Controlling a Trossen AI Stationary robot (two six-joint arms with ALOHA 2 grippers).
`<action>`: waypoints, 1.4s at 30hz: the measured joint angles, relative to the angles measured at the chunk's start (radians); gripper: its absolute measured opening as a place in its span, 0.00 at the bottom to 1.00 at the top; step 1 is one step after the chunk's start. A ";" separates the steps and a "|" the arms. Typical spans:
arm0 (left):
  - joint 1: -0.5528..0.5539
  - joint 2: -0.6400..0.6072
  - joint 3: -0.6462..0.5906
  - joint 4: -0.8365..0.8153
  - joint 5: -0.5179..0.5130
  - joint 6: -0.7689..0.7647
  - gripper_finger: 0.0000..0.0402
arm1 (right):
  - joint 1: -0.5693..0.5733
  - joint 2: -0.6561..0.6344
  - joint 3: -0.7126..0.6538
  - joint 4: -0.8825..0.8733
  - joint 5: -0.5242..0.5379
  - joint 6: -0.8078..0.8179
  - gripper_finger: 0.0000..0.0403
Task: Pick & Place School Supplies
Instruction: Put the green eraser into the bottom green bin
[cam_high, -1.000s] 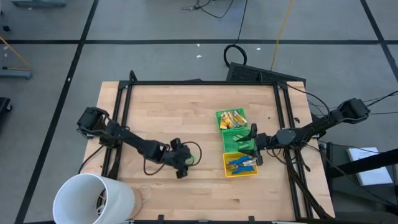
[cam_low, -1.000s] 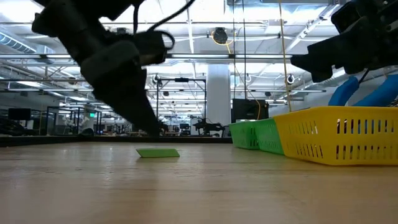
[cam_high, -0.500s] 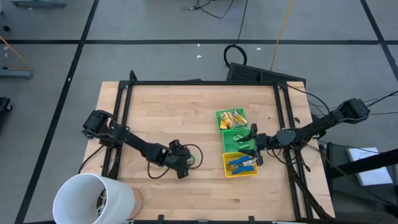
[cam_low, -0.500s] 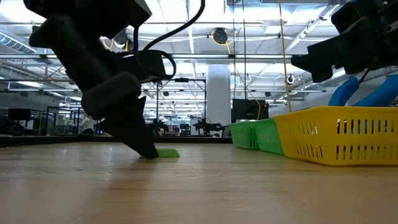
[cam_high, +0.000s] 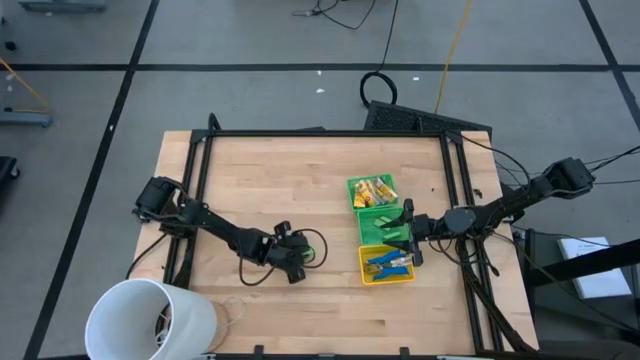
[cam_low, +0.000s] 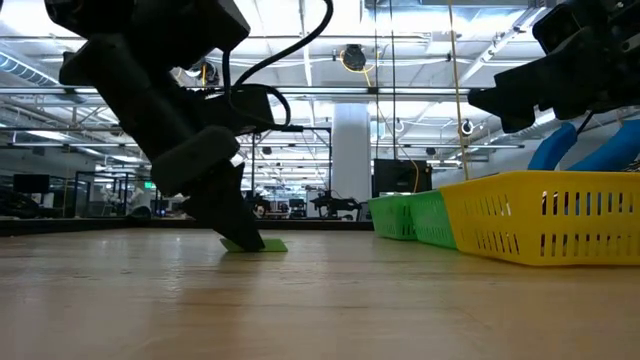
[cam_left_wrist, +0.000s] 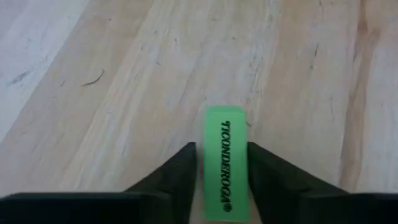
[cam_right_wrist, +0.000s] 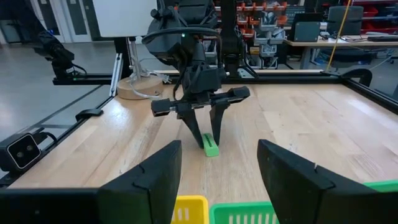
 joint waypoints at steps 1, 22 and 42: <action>0.000 0.000 0.000 0.000 -0.001 0.014 0.32 | 0.000 0.000 0.000 0.000 0.000 0.000 0.50; 0.037 0.006 0.262 -0.007 -0.521 1.102 0.22 | -0.003 0.071 0.163 -0.268 0.316 0.167 0.50; 0.063 0.003 0.291 0.382 -0.489 1.506 0.23 | -0.177 0.531 0.250 0.348 0.045 0.366 0.50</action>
